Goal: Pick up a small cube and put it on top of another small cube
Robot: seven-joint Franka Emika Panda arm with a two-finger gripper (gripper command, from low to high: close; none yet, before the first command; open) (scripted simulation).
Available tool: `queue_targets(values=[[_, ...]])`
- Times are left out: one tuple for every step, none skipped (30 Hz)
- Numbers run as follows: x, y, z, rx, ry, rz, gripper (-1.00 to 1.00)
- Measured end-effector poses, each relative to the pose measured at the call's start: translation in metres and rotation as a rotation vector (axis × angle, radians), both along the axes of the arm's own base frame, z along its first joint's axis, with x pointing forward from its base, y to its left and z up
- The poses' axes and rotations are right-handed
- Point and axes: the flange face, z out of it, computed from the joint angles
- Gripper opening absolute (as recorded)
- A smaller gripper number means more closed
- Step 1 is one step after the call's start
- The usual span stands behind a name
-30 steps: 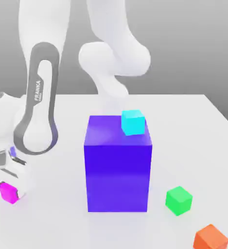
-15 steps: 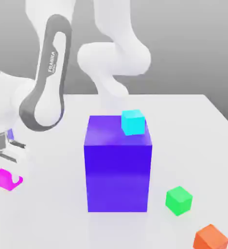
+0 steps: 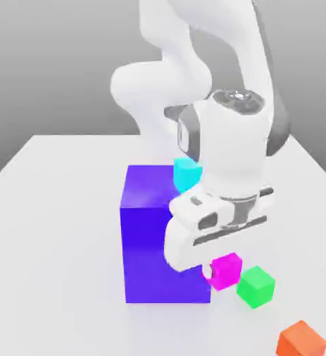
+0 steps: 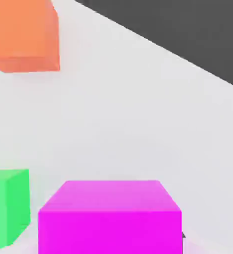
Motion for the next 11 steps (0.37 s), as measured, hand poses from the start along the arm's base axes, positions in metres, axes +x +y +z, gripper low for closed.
queue_targets(values=[[-0.015, 0.01, -0.001, 0.005, 0.01, 0.028, -1.0], [-0.008, -0.011, -0.006, 0.008, 0.015, -0.03, -1.0], [0.001, -0.031, -0.014, 0.01, 0.018, -0.087, -1.0], [0.006, -0.043, -0.023, 0.011, 0.019, -0.119, -1.0], [-0.001, -0.029, -0.033, 0.011, 0.019, -0.082, -1.0], [-0.003, -0.026, -0.044, 0.011, 0.02, -0.074, -1.0], [-0.004, -0.025, -0.055, 0.01, 0.02, -0.071, -1.0], [-0.005, -0.025, -0.062, 0.01, 0.02, -0.07, 1.0], [-0.005, -0.025, -0.062, 0.01, 0.02, -0.07, 1.0], [-0.005, -0.025, -0.062, 0.01, 0.02, -0.07, 1.0], [-0.005, -0.025, -0.062, 0.01, 0.02, -0.07, 1.0]])
